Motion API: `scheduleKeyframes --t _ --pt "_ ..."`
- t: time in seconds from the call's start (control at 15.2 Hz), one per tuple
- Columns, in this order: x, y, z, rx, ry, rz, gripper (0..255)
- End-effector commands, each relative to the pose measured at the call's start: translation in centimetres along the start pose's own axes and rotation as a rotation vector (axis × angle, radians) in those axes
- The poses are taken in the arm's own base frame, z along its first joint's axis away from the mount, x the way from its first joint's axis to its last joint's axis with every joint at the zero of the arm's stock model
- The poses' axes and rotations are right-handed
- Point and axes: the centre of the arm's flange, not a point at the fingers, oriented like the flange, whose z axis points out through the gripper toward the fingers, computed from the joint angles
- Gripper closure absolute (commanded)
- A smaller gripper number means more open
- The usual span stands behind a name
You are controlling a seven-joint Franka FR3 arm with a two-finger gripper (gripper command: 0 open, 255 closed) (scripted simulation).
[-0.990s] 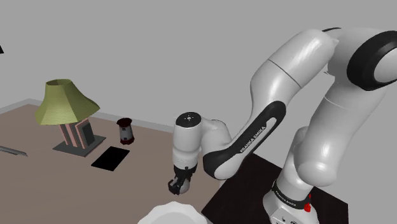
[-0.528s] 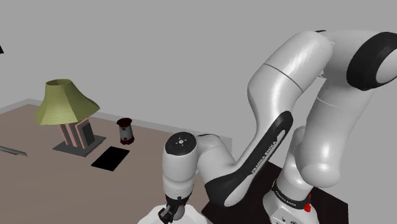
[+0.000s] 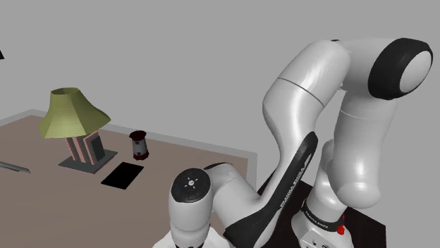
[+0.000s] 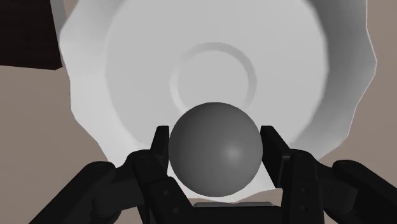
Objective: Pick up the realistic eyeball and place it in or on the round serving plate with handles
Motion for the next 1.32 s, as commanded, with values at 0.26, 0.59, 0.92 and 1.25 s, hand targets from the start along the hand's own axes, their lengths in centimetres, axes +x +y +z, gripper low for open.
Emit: scheduleKeyframes --t 0.26,0.59,0.92,1.25 --pt "-0.4 -0.3 3.2 0.0 0.0 0.0 255" --pt "-0.5 -0.4 5.5 0.0 0.0 0.0 255" --pt "-0.5 -0.4 5.5 0.0 0.0 0.0 255" --pt "-0.5 -0.4 5.5 0.0 0.0 0.0 0"
